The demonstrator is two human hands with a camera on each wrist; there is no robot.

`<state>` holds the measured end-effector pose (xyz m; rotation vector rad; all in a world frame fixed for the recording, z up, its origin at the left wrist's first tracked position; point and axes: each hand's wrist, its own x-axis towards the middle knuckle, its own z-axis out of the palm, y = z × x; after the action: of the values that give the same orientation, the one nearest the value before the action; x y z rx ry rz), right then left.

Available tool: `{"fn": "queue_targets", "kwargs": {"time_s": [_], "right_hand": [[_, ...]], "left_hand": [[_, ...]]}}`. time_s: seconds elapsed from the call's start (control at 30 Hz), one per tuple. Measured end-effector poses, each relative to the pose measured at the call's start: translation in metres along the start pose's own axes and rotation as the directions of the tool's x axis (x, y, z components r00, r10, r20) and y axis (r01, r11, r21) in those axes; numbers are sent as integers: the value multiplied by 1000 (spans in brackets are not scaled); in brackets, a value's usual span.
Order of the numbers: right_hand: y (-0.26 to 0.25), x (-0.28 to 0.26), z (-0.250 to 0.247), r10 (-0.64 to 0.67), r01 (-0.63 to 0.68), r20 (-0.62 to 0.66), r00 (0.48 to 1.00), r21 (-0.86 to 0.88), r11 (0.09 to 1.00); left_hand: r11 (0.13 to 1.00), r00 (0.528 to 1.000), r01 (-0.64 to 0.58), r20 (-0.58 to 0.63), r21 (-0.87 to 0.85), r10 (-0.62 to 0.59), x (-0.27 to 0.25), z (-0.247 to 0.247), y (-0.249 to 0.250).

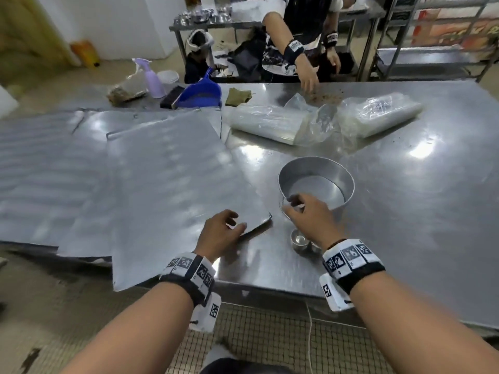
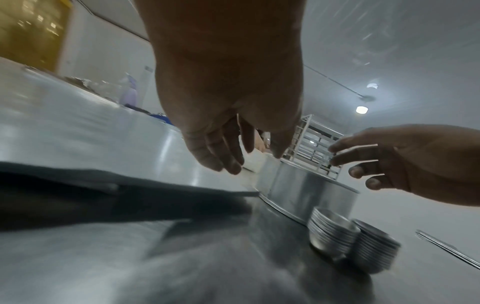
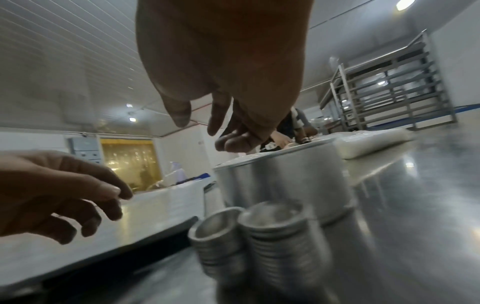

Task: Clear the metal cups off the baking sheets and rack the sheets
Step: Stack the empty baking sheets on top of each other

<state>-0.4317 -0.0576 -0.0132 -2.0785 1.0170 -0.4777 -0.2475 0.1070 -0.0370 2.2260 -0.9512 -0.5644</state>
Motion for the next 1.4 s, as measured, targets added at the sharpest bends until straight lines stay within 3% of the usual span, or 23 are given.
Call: {"fn": "queue_targets", "kwargs": {"time_s": [0.13, 0.23, 0.37, 0.43, 0.7, 0.9, 1.07, 1.23, 1.4], "right_hand": [[-31, 25, 44, -14, 19, 108, 994, -40, 999], [-48, 47, 67, 15, 6, 173, 985, -125, 992], [-62, 81, 97, 94, -54, 195, 976, -200, 978], [-67, 97, 111, 140, -92, 204, 969, -228, 969], [-71, 129, 150, 308, -229, 211, 928, -331, 915], [-64, 154, 151, 339, -256, 219, 915, -334, 907], [-61, 185, 154, 316, -257, 268, 910, -235, 938], [-51, 209, 153, 293, -274, 300, 908, -104, 956], [-46, 208, 153, 226, -251, 298, 927, 47, 967]], "left_hand": [[991, 977, 133, -169, 25, -127, -3, -51, -47], [957, 926, 290, -255, 14, -277, -6, -88, -89], [878, 844, 478, -295, 29, -449, -10, -132, -146], [855, 826, 518, -278, 28, -491, -8, -152, -169], [866, 846, 496, -193, -61, -498, 26, -196, -224], [837, 811, 522, -207, -163, -547, 43, -196, -227], [783, 757, 540, -227, -310, -612, 47, -193, -219], [652, 687, 526, -179, -545, -704, 64, -196, -218], [602, 686, 448, -178, -660, -705, 70, -186, -190]]}}
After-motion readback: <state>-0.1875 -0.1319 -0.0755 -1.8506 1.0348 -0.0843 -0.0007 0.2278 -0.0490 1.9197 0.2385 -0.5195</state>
